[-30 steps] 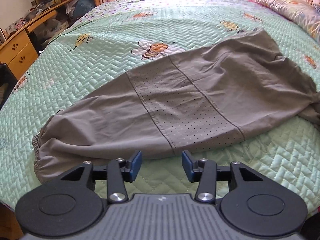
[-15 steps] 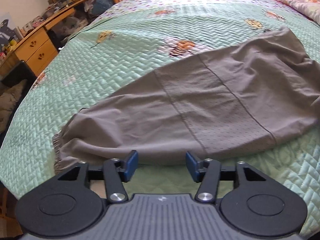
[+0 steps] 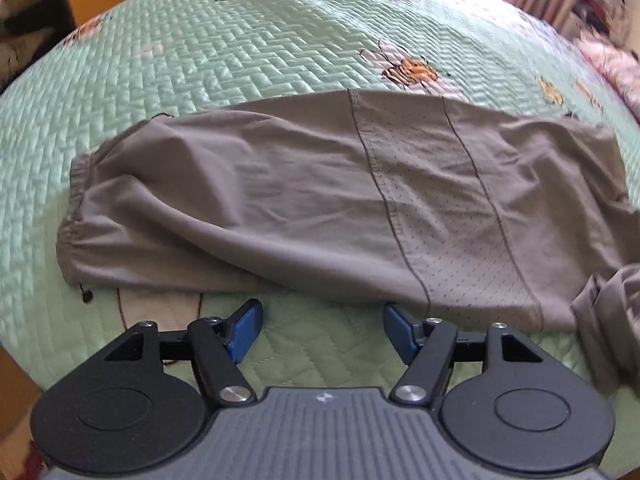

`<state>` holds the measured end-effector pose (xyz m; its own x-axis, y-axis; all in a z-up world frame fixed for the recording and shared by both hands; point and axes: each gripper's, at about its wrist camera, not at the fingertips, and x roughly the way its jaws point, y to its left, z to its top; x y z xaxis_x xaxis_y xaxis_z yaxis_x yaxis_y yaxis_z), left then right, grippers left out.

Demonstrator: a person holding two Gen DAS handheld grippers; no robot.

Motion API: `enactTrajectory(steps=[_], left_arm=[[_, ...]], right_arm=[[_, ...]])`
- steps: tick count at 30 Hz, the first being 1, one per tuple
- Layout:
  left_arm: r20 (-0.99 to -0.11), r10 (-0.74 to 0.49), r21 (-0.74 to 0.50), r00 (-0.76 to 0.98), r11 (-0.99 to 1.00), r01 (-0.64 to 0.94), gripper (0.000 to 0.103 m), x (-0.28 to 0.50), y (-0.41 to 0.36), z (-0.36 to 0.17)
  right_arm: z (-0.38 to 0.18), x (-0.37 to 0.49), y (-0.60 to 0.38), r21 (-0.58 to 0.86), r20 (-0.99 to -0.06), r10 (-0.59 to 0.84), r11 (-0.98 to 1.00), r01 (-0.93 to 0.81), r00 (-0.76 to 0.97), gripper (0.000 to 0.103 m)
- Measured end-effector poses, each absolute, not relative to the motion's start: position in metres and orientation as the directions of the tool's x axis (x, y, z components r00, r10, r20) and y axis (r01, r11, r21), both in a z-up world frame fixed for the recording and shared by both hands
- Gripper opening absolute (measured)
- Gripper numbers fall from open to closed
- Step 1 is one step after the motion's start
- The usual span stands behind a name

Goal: Fold clothes

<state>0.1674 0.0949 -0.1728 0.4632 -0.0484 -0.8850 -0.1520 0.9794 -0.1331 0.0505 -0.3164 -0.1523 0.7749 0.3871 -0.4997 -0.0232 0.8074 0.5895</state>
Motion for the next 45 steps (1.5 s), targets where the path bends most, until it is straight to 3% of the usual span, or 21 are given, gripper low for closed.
enactTrajectory(steps=[17, 21, 26, 27, 29, 30, 35, 38, 40, 42, 45], left_arm=[[-0.859, -0.116, -0.4, 0.498, 0.76, -0.512, 0.064, 0.153, 0.126, -0.177], [-0.818, -0.178, -0.478, 0.547, 0.739, -0.475, 0.058, 0.158, 0.124, -0.174], [-0.819, -0.167, -0.465, 0.549, 0.754, -0.465, 0.059, 0.166, 0.116, -0.185], [-0.818, -0.15, -0.453, 0.555, 0.763, -0.462, 0.053, 0.17, 0.114, -0.186], [-0.821, -0.113, -0.408, 0.56, 0.802, -0.436, 0.009, 0.182, 0.107, -0.184], [-0.817, -0.117, -0.403, 0.564, 0.817, -0.413, 0.001, 0.189, 0.103, -0.183], [-0.766, -0.093, -0.402, 0.637, 0.842, -0.36, 0.0, 0.236, 0.102, -0.15], [-0.686, -0.071, -0.406, 0.724, 0.863, -0.3, 0.001, 0.26, 0.107, -0.103], [-0.618, -0.032, -0.36, 0.785, 0.9, -0.247, 0.001, 0.275, 0.106, -0.067], [-0.606, 0.017, -0.29, 0.795, 0.926, -0.241, 0.002, 0.296, 0.108, -0.048], [-0.732, -0.042, -0.275, 0.68, 0.932, -0.237, 0.008, 0.328, 0.128, -0.055]], right_arm=[[-0.172, 0.053, -0.322, 0.594, -0.484, 0.374, 0.804, -0.017, 0.791, 0.033], [-0.174, 0.05, -0.322, 0.578, -0.493, 0.363, 0.816, -0.014, 0.791, 0.034], [-0.176, 0.05, -0.324, 0.577, -0.491, 0.358, 0.817, -0.012, 0.794, 0.034], [-0.176, 0.051, -0.322, 0.564, -0.496, 0.349, 0.825, -0.01, 0.795, 0.034], [-0.177, 0.052, -0.319, 0.536, -0.509, 0.326, 0.844, -0.003, 0.797, 0.034], [-0.178, 0.053, -0.317, 0.511, -0.52, 0.302, 0.859, 0.008, 0.799, 0.034], [-0.168, 0.055, -0.316, 0.288, -0.54, 0.06, 0.95, 0.117, 0.84, 0.034], [-0.166, 0.067, -0.335, 0.218, -0.538, -0.066, 0.952, 0.215, 0.84, 0.035], [-0.173, 0.081, -0.349, 0.262, -0.566, -0.038, 0.939, 0.223, 0.824, 0.037], [-0.182, 0.092, -0.355, 0.327, -0.58, 0.03, 0.924, 0.2, 0.814, 0.038], [-0.188, 0.098, -0.342, 0.368, -0.574, 0.11, 0.92, 0.136, 0.811, 0.043]])
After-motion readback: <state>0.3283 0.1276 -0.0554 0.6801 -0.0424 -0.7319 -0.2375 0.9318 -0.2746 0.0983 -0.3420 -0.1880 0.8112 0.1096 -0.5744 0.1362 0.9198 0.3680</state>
